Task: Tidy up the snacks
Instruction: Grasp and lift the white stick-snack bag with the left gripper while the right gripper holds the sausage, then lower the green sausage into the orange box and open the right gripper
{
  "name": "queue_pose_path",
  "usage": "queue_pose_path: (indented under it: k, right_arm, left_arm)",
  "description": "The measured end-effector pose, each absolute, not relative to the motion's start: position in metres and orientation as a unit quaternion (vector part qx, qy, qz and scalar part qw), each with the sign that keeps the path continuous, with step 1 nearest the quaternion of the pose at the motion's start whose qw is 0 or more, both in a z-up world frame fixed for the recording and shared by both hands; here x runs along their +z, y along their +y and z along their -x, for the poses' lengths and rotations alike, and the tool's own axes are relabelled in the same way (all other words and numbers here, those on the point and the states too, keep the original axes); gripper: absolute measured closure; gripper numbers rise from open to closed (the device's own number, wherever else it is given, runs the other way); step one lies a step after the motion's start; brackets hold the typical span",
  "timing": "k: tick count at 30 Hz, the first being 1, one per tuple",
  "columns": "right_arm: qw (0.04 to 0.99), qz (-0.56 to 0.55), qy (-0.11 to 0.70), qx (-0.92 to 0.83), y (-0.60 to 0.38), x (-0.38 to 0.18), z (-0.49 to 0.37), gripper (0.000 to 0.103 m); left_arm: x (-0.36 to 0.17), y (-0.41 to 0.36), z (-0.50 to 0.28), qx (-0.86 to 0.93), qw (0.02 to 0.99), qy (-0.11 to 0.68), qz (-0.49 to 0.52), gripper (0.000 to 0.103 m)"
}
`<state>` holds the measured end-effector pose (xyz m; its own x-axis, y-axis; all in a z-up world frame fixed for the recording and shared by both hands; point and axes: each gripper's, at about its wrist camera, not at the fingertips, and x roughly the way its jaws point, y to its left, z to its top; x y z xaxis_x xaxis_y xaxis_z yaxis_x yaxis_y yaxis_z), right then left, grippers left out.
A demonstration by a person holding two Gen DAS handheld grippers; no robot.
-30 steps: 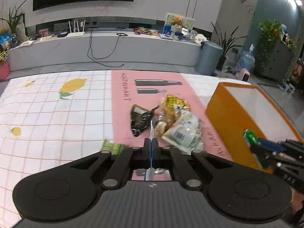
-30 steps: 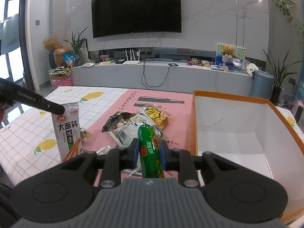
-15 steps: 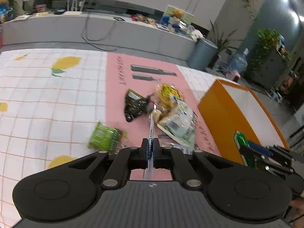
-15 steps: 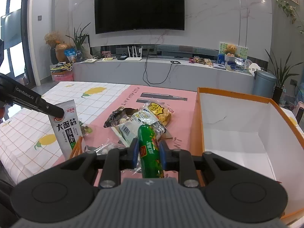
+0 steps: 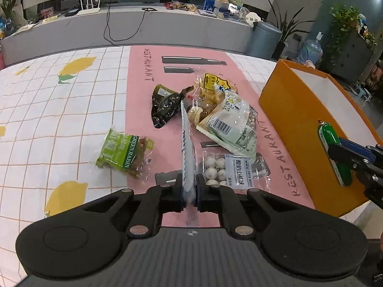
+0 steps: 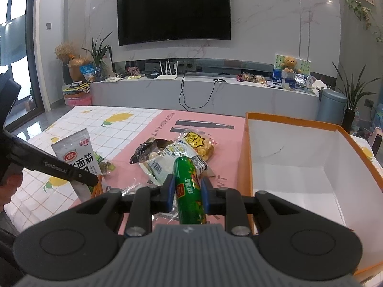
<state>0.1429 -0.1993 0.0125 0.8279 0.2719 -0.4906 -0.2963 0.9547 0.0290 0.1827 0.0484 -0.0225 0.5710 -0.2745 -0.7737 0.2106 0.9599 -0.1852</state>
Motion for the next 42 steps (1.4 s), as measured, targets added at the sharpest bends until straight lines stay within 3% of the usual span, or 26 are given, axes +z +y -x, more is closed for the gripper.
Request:
queue_pose_path:
  k: [17,26,42]
  right_arm:
    - [0.972,-0.018,0.192,0.132,-0.236,0.049,-0.130,0.082]
    - [0.974,-0.056,0.212,0.058,-0.309,0.060,-0.122,0.082]
    - [0.948,-0.066,0.311,0.006,-0.322,0.018,-0.176,0.082]
  left_arm:
    - [0.043,0.045,-0.160,-0.123,0.914,0.384,0.030,0.094]
    - [0.073,-0.005,-0.156,-0.192,0.916,0.349,0.039,0.094]
    - [0.046,-0.049,-0.165,-0.254,0.882,0.396,0.036,0.094]
